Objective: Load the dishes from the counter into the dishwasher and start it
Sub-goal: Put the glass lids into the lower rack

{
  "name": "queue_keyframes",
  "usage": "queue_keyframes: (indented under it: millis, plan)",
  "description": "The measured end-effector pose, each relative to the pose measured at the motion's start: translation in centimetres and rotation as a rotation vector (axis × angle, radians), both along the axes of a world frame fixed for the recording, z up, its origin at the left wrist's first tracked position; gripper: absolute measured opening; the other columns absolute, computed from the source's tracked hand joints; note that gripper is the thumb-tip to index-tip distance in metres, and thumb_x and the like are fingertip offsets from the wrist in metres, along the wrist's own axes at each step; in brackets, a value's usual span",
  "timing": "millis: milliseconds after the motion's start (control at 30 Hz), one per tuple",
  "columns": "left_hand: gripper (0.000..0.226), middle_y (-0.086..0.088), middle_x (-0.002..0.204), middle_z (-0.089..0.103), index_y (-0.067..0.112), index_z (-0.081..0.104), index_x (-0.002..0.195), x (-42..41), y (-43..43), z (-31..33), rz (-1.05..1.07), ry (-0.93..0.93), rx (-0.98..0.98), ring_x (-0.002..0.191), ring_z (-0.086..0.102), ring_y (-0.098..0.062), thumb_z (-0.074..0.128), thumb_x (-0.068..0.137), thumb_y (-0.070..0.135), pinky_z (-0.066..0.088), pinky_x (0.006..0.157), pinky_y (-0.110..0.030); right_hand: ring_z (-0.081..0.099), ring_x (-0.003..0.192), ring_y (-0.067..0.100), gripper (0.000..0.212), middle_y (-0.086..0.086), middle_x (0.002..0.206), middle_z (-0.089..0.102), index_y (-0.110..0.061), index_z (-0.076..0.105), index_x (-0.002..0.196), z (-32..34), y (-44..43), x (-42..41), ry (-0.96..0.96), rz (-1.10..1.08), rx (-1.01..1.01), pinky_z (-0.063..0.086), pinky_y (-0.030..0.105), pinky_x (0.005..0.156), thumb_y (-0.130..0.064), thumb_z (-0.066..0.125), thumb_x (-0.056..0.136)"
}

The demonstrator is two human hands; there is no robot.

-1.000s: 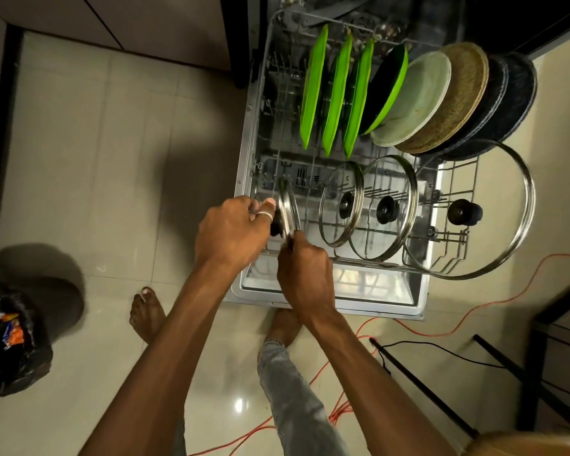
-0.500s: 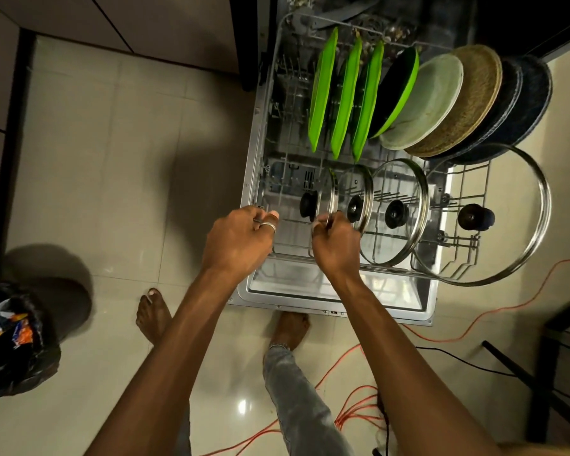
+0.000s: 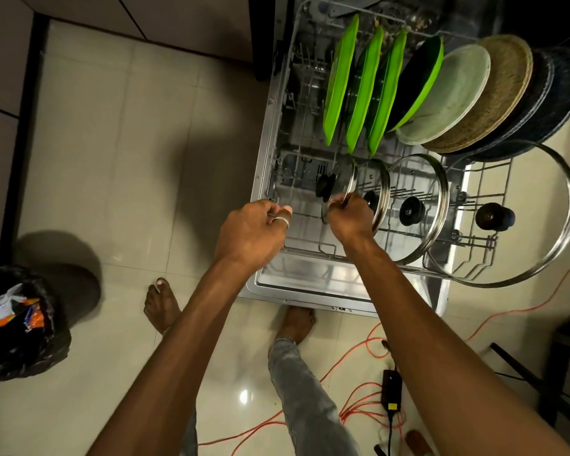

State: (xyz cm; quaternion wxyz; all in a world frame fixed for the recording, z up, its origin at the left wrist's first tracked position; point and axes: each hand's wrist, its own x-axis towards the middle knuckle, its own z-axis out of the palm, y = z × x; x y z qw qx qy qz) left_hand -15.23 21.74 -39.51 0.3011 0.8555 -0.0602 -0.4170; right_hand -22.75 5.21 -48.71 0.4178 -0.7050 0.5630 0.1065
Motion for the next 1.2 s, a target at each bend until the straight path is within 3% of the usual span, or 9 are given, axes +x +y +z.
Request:
queue_keyframes:
  millis: [100, 167, 267, 433, 633, 800, 867, 967, 1200]
  plan:
    - [0.028, 0.008, 0.084, 0.075, 0.025, 0.07, 0.106, 0.1, 0.0, -0.1, 0.0, 0.008, -0.006, 0.07, 0.073, -0.01, 0.051, 0.101, 0.046, 0.06, 0.08, -0.036, 0.07, 0.076, 0.017, 0.023, 0.003, 0.087, 0.074, -0.015, 0.074, 0.094, -0.3, -1.1, 0.5, 0.041, -0.011, 0.083, 0.047, 0.016, 0.05, -0.007, 0.054, 0.089]
    - [0.028, 0.008, 0.085, 0.074, 0.025, 0.07, 0.106, 0.1, 0.0, -0.2, -0.002, 0.006, -0.003, 0.072, 0.073, -0.012, 0.051, 0.101, 0.046, 0.06, 0.08, -0.036, 0.071, 0.079, 0.017, 0.023, 0.003, 0.086, 0.074, -0.014, 0.074, 0.088, -0.3, -1.5, 0.6, 0.054, -0.025, 0.12, 0.049, 0.018, 0.05, -0.003, 0.055, 0.084]
    - [0.028, 0.007, 0.086, 0.074, 0.025, 0.07, 0.106, 0.0, -0.1, -0.3, -0.002, 0.008, -0.001, 0.072, 0.073, -0.013, 0.051, 0.101, 0.044, 0.059, 0.081, -0.036, 0.068, 0.078, 0.012, 0.022, 0.003, 0.092, 0.073, -0.014, 0.072, 0.099, -0.4, -1.4, 0.7, 0.056, -0.012, 0.096, 0.044, 0.012, 0.045, -0.009, 0.053, 0.09]
    - [0.028, 0.006, 0.089, 0.075, 0.024, 0.07, 0.107, -0.2, -0.2, -0.5, -0.016, 0.016, -0.001, 0.076, 0.073, -0.016, 0.051, 0.101, 0.043, 0.058, 0.085, -0.038, 0.067, 0.096, 0.026, 0.021, 0.009, 0.109, 0.069, -0.012, 0.062, 0.116, -0.9, 0.0, 0.6, 0.113, 0.096, 0.011, 0.057, 0.034, 0.079, -0.02, 0.05, 0.101]
    - [0.028, 0.006, 0.088, 0.075, 0.025, 0.069, 0.105, 0.1, -0.3, -1.2, -0.025, 0.019, 0.022, 0.08, 0.073, -0.017, 0.051, 0.101, 0.046, 0.058, 0.085, -0.038, 0.064, 0.099, 0.025, 0.028, 0.011, 0.116, 0.068, -0.012, 0.061, 0.122, -1.3, 0.8, 0.0, 0.185, 0.159, -0.046, 0.04, 0.025, 0.073, -0.029, 0.046, 0.106]
    - [0.029, 0.005, 0.09, 0.075, 0.022, 0.07, 0.102, 0.7, -1.0, -1.6, -0.035, 0.011, 0.015, 0.078, 0.073, -0.018, 0.051, 0.101, 0.045, 0.058, 0.086, -0.04, 0.064, 0.112, 0.032, 0.032, 0.012, 0.121, 0.068, -0.011, 0.06, 0.126, -1.7, 1.1, -0.5, 0.203, 0.171, 0.0, 0.052, 0.033, 0.092, -0.031, 0.051, 0.102]
    - [0.029, 0.006, 0.091, 0.075, 0.024, 0.069, 0.102, 0.9, -1.3, -1.6, -0.043, 0.004, 0.009, 0.079, 0.073, -0.016, 0.051, 0.101, 0.046, 0.058, 0.086, -0.039, 0.066, 0.109, 0.031, 0.032, 0.011, 0.12, 0.069, -0.012, 0.061, 0.124, -1.8, 1.0, -0.6, 0.207, 0.174, 0.015, 0.053, 0.032, 0.09, -0.033, 0.053, 0.101]
    - [0.029, 0.007, 0.092, 0.074, 0.024, 0.069, 0.103, 1.3, -1.5, -1.3, -0.048, 0.0, 0.008, 0.08, 0.073, -0.016, 0.05, 0.101, 0.047, 0.058, 0.086, -0.039, 0.065, 0.112, 0.028, 0.034, 0.008, 0.119, 0.069, -0.012, 0.06, 0.128, -1.3, 0.7, -0.6, 0.205, 0.162, 0.04, 0.039, 0.022, 0.077, -0.033, 0.056, 0.101]
    - [0.028, 0.008, 0.093, 0.075, 0.026, 0.069, 0.107, 1.5, -1.2, -0.7, -0.033, 0.006, -0.003, 0.081, 0.073, -0.016, 0.051, 0.1, 0.047, 0.058, 0.087, -0.04, 0.065, 0.107, 0.028, 0.038, 0.009, 0.113, 0.071, -0.012, 0.061, 0.123, -0.7, 0.2, -0.8, 0.131, 0.098, 0.038, 0.052, 0.033, 0.091, -0.036, 0.065, 0.094]
